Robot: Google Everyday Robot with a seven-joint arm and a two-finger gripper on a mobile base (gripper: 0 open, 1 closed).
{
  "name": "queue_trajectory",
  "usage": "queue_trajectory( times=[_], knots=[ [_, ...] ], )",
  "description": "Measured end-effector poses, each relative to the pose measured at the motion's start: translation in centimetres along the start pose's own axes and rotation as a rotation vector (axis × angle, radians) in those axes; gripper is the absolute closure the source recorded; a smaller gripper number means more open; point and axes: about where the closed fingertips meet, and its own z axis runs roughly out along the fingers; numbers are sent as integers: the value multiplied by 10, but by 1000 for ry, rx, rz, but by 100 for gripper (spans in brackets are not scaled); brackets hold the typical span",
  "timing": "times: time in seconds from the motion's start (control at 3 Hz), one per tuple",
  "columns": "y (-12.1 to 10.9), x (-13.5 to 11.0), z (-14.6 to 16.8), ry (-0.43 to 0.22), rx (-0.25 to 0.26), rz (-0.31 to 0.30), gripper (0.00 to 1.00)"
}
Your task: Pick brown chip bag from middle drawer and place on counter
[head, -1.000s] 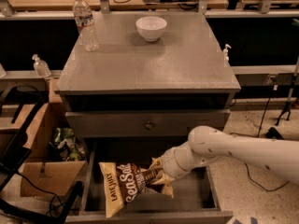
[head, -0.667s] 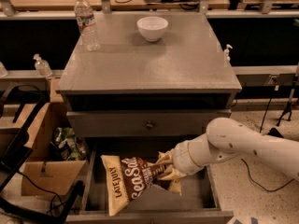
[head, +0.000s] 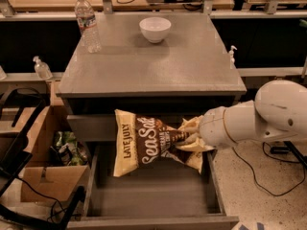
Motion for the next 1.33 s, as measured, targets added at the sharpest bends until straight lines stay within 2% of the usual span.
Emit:
queue_trajectory(
  times=[0.33, 0.67, 1.0, 1.33],
  knots=[
    [0, 0, 0, 0, 0, 0, 100],
    [-25, -14, -24, -11, 22, 3, 100],
    [-63, -26, -64, -33, 13, 44, 100],
    [-100, -28, -86, -10, -47, 94, 100]
  ],
)
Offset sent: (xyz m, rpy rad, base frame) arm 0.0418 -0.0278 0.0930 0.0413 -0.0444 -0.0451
